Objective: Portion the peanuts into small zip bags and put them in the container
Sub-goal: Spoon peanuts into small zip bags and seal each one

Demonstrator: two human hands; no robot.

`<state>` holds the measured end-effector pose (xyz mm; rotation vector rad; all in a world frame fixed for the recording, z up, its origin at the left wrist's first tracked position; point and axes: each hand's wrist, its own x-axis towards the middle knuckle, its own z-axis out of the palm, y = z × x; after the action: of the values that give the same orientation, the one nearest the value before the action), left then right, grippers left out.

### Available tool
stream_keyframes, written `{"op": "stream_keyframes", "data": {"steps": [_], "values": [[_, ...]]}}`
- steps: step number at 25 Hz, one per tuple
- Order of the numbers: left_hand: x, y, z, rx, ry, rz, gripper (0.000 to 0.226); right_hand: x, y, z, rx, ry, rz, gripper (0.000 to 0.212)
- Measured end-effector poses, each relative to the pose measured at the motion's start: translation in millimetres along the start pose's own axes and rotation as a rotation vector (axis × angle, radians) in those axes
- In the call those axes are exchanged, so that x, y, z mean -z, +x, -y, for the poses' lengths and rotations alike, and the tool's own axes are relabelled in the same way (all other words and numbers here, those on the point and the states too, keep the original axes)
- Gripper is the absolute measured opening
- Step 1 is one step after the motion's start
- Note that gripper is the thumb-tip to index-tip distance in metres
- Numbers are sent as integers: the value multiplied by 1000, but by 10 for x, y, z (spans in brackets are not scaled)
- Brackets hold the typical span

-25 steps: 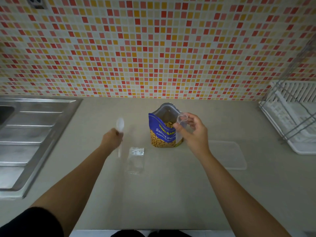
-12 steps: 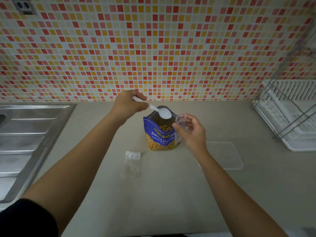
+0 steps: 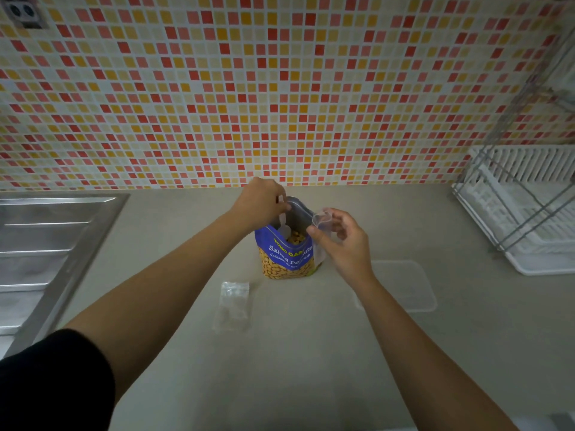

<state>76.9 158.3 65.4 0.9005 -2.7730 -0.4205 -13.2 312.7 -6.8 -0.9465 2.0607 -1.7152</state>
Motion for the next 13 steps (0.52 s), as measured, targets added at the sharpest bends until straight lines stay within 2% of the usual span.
{"op": "stream_keyframes", "data": {"steps": [3, 6, 11, 13], "values": [[-190, 37, -22, 45, 64, 118, 32, -5, 25, 4, -6, -18, 12, 48], [-276, 42, -3, 160, -22, 116, 30, -11, 40, -2, -7, -36, 3, 46], [-178, 50, 81, 313, -597, 169, 20, 9, 55, -1, -10, -50, 0, 44], [-132, 40, 118, 384, -719, 152, 18, 13, 58, -3, -10, -55, 7, 45]]}}
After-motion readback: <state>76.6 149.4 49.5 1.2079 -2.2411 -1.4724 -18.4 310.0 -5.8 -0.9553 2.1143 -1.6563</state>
